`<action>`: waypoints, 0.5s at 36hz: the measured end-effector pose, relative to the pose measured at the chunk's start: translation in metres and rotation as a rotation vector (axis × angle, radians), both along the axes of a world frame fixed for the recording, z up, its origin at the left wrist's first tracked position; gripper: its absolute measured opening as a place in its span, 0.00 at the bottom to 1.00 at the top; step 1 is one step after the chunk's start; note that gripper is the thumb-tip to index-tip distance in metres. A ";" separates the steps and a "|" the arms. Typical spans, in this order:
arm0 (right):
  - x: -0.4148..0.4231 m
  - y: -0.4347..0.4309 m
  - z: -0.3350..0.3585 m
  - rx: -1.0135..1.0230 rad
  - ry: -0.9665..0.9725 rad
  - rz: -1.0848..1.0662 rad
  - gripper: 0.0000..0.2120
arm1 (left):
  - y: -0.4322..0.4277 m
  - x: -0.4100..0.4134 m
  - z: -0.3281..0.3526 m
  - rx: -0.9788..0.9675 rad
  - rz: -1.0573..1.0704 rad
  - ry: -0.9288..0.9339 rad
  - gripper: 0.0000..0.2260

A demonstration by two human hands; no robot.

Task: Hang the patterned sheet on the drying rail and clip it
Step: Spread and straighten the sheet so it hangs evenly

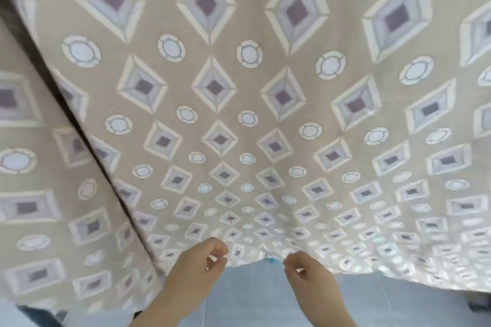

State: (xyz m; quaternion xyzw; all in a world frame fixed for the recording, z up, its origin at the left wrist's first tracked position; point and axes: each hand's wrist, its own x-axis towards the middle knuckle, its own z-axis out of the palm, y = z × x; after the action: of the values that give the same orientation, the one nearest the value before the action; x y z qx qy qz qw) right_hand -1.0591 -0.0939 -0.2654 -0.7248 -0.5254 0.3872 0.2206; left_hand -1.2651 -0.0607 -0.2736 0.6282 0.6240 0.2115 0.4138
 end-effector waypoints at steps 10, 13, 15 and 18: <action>-0.016 0.031 -0.163 -0.204 0.100 -0.038 0.08 | 0.016 -0.008 -0.152 -0.139 0.267 -0.158 0.13; -0.021 0.036 -0.210 -0.312 0.225 -0.100 0.04 | 0.019 -0.004 -0.198 -0.288 0.390 -0.305 0.08; -0.024 0.040 -0.236 -0.365 0.354 -0.213 0.06 | 0.020 -0.001 -0.223 -0.440 0.513 -0.462 0.09; -0.028 0.045 -0.272 -0.418 0.668 -0.453 0.03 | 0.022 0.003 -0.257 -0.583 0.651 -0.668 0.26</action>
State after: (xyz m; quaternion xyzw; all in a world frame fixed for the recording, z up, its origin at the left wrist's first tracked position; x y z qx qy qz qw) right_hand -1.0870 -0.0493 -0.5373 -0.6858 -0.1641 0.6395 0.3063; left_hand -1.2624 -0.0391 -0.5310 0.1609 0.6535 0.3348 0.6595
